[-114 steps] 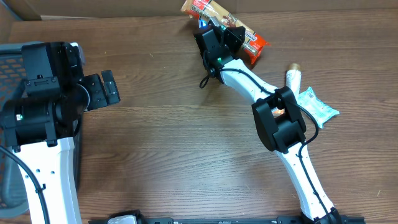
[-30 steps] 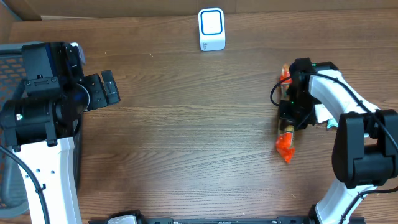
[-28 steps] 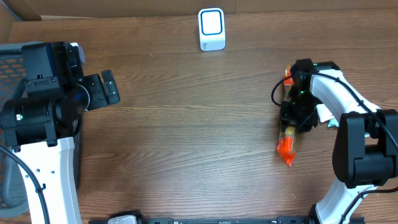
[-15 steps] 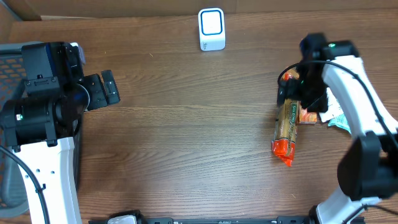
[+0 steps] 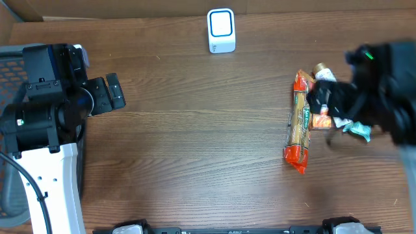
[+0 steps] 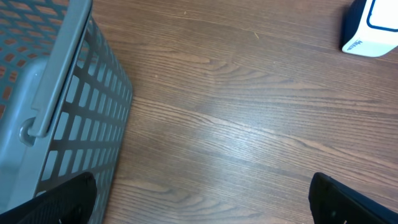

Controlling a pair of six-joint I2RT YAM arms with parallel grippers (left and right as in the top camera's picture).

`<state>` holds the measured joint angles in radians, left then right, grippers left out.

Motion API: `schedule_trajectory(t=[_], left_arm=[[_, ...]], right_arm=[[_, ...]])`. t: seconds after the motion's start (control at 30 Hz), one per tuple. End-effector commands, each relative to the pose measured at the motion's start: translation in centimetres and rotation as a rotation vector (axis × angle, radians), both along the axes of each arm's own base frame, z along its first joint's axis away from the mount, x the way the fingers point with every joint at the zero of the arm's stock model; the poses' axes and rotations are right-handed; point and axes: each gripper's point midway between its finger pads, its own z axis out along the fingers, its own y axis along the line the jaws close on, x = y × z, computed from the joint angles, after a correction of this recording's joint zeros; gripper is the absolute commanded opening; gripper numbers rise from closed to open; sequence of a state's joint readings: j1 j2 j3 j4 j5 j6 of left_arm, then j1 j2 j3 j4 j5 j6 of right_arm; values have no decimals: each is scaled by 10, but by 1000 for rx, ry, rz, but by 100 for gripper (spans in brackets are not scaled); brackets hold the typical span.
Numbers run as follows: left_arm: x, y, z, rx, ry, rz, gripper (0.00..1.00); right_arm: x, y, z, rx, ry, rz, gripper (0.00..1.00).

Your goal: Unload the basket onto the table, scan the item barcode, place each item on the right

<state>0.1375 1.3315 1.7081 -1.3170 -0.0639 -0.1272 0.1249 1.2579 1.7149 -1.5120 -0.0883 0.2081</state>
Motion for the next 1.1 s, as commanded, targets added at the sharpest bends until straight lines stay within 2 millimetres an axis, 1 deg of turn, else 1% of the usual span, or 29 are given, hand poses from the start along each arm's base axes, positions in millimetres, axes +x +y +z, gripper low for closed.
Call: schedule_trajectory(t=[0.0,0.13,0.27,0.4,0.73,0.87,0.97,1.0,1.07], left_arm=[[2,-1,1,5,-2,-18,100],[2,-1,1,5,-3,-18,100],[2,-1,1,5,-2,-18,100],[2,-1,1,5,-2,-18,100],[2,-1,1,5,-2,-18,100],[2,-1,1,5,-2,-18,100],[2,-1,1,5,-2,-18,100],[2,-1,1,5,-3,-18,100],[2,-1,1,5,-2,-18,99]], right_arm=[[-26,-4,30,9,-118,-2,100],[-49,-7,50,20,-210,-3,100],[-64,-9,60,28,-267,-3,100],[-68,-10,62,29,-277,-3,100],[-66,-9,59,27,-265,-3,100],[-74,-10,58,29,-278,-3,100],[-85,-12,61,33,-308,-3,100],[-89,-13,61,28,-320,-7,100],[-88,-25,68,-16,-388,-53,100]])
